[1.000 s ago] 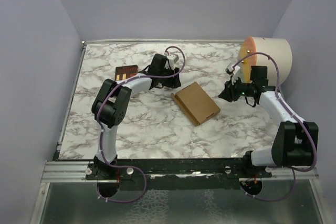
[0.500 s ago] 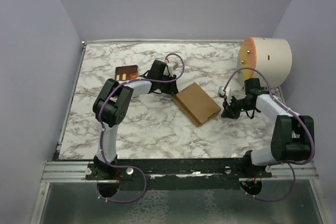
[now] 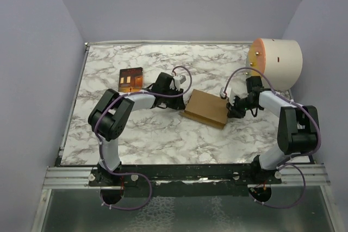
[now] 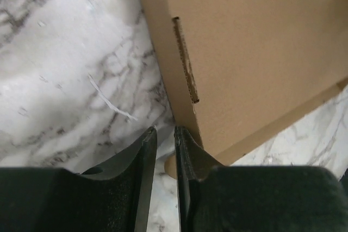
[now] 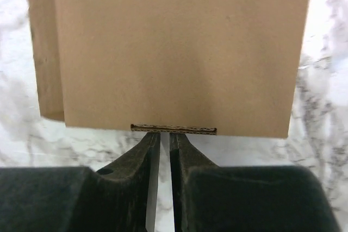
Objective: Fold the paper box
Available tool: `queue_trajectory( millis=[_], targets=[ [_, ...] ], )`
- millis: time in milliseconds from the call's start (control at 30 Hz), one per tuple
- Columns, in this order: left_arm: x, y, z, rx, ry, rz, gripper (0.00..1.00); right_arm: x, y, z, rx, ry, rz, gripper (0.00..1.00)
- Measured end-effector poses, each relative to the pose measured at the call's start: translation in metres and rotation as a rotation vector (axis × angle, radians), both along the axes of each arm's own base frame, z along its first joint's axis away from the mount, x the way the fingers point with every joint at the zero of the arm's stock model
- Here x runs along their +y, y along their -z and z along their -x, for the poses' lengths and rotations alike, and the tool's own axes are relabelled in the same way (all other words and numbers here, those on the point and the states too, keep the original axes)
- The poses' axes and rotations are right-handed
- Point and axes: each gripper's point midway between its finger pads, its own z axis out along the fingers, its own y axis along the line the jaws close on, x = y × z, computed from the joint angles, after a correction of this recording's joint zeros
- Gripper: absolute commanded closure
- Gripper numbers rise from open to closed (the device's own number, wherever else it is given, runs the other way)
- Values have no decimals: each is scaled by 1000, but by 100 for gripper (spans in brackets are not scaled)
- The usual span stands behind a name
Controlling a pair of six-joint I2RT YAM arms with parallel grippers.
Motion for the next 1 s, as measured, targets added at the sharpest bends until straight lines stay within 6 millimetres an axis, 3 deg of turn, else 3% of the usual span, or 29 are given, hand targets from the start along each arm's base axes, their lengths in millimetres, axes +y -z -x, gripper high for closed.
queue_trajectory(
  millis=[200, 500, 700, 867, 1000],
  targets=[
    [-1, 2, 37, 17, 10, -20, 76, -3, -2, -25, -102, -102, 62, 73],
    [-6, 4, 98, 39, 22, -45, 75, 7, -5, -53, -227, -270, 130, 67],
    [-12, 2, 145, 69, 62, -30, 73, 42, -12, -74, -303, -404, 124, 65],
    [-11, -5, 164, 67, 58, 2, 68, 81, -17, -87, -333, -488, 96, 62],
    [-4, -11, 174, 59, 38, 23, 64, 98, -29, -107, -333, -441, 70, 57]
  ],
)
